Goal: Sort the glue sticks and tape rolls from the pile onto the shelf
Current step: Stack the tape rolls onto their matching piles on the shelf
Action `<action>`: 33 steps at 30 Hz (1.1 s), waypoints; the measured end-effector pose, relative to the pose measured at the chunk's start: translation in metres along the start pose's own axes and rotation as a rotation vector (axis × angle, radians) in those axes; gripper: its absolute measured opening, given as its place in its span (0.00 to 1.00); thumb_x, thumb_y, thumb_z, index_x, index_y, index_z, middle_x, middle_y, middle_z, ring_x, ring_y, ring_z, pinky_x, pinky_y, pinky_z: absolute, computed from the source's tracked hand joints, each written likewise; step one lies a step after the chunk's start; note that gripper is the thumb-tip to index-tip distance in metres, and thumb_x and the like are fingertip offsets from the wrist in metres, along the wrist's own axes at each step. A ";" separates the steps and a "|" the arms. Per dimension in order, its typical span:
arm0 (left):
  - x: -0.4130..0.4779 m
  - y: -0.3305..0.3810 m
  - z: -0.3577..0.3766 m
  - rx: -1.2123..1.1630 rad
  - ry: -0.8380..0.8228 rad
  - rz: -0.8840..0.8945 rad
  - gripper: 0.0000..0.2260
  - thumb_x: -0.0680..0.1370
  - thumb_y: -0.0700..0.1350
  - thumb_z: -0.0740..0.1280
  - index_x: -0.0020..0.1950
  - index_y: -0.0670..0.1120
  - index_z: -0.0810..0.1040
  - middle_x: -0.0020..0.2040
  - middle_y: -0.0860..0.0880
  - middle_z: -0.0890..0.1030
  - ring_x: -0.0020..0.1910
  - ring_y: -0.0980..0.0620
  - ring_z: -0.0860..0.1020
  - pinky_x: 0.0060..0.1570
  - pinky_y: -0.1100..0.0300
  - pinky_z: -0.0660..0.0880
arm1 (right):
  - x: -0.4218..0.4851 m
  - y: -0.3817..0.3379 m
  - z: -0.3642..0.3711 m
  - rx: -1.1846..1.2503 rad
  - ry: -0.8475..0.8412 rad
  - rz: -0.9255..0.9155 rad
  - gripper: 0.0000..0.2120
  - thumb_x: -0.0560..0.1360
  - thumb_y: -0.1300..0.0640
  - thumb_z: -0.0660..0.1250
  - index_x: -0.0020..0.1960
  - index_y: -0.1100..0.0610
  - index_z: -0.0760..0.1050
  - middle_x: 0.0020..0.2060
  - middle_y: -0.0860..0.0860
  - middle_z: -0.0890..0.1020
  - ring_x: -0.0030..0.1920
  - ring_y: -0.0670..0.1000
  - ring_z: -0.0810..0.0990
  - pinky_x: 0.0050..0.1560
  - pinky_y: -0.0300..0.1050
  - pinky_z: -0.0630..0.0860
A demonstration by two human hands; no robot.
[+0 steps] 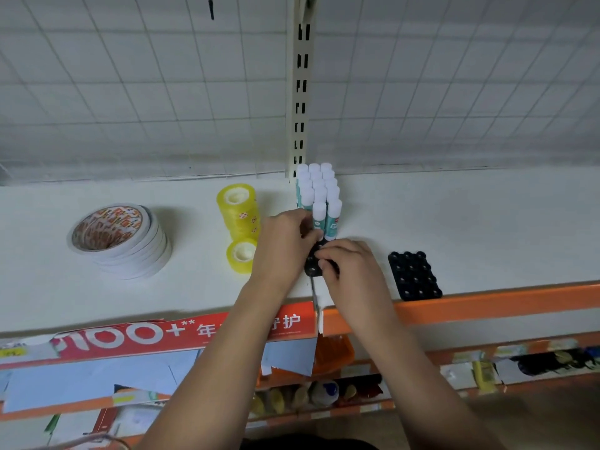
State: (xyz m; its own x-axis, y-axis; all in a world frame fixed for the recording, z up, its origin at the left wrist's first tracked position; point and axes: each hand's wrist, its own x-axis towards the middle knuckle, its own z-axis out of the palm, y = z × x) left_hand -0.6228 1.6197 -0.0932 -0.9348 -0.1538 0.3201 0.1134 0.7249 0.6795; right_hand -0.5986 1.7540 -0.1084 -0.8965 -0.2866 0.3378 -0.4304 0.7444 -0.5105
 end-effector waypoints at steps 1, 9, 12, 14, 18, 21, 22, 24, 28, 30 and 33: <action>0.000 0.000 0.000 0.013 0.000 0.000 0.05 0.72 0.44 0.72 0.43 0.43 0.81 0.39 0.49 0.83 0.39 0.49 0.80 0.43 0.52 0.76 | 0.000 -0.001 0.000 -0.001 -0.002 -0.001 0.10 0.76 0.64 0.67 0.55 0.58 0.83 0.52 0.52 0.82 0.57 0.53 0.75 0.57 0.39 0.70; 0.002 0.005 0.001 0.099 -0.013 -0.040 0.06 0.73 0.45 0.70 0.46 0.43 0.82 0.43 0.47 0.84 0.45 0.45 0.81 0.45 0.50 0.76 | 0.000 -0.001 0.003 -0.027 0.001 -0.002 0.10 0.77 0.64 0.66 0.55 0.58 0.83 0.51 0.52 0.82 0.57 0.53 0.75 0.56 0.41 0.72; 0.003 0.008 0.002 0.121 -0.015 -0.048 0.06 0.73 0.45 0.69 0.47 0.44 0.83 0.44 0.46 0.84 0.46 0.44 0.81 0.46 0.50 0.76 | 0.001 0.000 0.004 -0.006 -0.027 0.006 0.09 0.77 0.61 0.68 0.54 0.57 0.83 0.52 0.51 0.82 0.57 0.53 0.74 0.57 0.35 0.66; 0.003 0.011 0.003 0.122 -0.020 -0.067 0.06 0.73 0.45 0.69 0.46 0.44 0.83 0.44 0.46 0.84 0.46 0.43 0.80 0.46 0.49 0.75 | 0.001 0.000 0.004 0.009 -0.057 0.011 0.09 0.76 0.58 0.69 0.56 0.55 0.83 0.54 0.50 0.81 0.58 0.51 0.72 0.57 0.32 0.63; 0.003 0.011 0.003 0.108 -0.015 -0.111 0.05 0.73 0.46 0.70 0.42 0.44 0.83 0.41 0.46 0.84 0.43 0.43 0.80 0.43 0.50 0.75 | 0.000 -0.001 0.007 -0.004 -0.045 0.019 0.10 0.75 0.59 0.70 0.56 0.55 0.82 0.55 0.50 0.80 0.60 0.52 0.71 0.57 0.34 0.64; 0.002 0.011 0.002 0.102 -0.013 -0.136 0.06 0.72 0.47 0.71 0.38 0.45 0.82 0.36 0.46 0.82 0.39 0.43 0.78 0.38 0.52 0.74 | 0.001 -0.002 0.009 -0.017 -0.046 0.022 0.10 0.76 0.59 0.69 0.56 0.54 0.82 0.56 0.50 0.79 0.60 0.51 0.70 0.57 0.35 0.65; 0.002 0.011 0.001 0.107 -0.019 -0.135 0.06 0.72 0.47 0.71 0.38 0.45 0.82 0.36 0.46 0.82 0.38 0.43 0.78 0.38 0.51 0.74 | 0.001 -0.002 0.010 -0.022 -0.048 0.022 0.10 0.76 0.59 0.68 0.56 0.54 0.82 0.56 0.49 0.79 0.60 0.51 0.70 0.58 0.35 0.66; 0.001 0.011 0.000 0.118 -0.035 -0.127 0.06 0.73 0.47 0.71 0.39 0.45 0.82 0.36 0.46 0.83 0.39 0.43 0.79 0.39 0.50 0.75 | 0.003 -0.002 0.009 -0.025 -0.049 0.023 0.10 0.76 0.59 0.68 0.57 0.54 0.82 0.56 0.50 0.78 0.60 0.50 0.70 0.59 0.37 0.67; -0.006 0.012 -0.011 0.113 -0.028 -0.108 0.05 0.75 0.46 0.70 0.44 0.46 0.84 0.42 0.47 0.85 0.45 0.46 0.81 0.45 0.50 0.76 | 0.006 -0.006 0.004 -0.072 -0.099 0.003 0.12 0.78 0.57 0.66 0.60 0.56 0.80 0.57 0.50 0.77 0.61 0.50 0.69 0.60 0.42 0.72; -0.011 0.013 -0.020 0.109 -0.014 -0.084 0.05 0.75 0.46 0.70 0.46 0.47 0.85 0.43 0.49 0.85 0.45 0.47 0.81 0.45 0.51 0.77 | 0.005 -0.009 -0.002 -0.081 -0.123 -0.007 0.12 0.78 0.57 0.66 0.61 0.56 0.79 0.57 0.50 0.76 0.61 0.50 0.71 0.59 0.45 0.73; -0.019 0.015 -0.042 0.103 0.005 -0.041 0.05 0.76 0.48 0.69 0.47 0.51 0.84 0.44 0.54 0.84 0.43 0.51 0.81 0.44 0.52 0.78 | 0.004 -0.021 -0.012 -0.045 -0.099 -0.022 0.12 0.78 0.58 0.66 0.60 0.56 0.79 0.56 0.50 0.77 0.57 0.50 0.75 0.56 0.46 0.75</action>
State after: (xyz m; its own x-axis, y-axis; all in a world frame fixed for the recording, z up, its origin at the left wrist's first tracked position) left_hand -0.5888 1.6053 -0.0616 -0.9363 -0.1879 0.2969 0.0395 0.7834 0.6203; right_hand -0.5915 1.7447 -0.0871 -0.8940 -0.3597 0.2673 -0.4467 0.7628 -0.4675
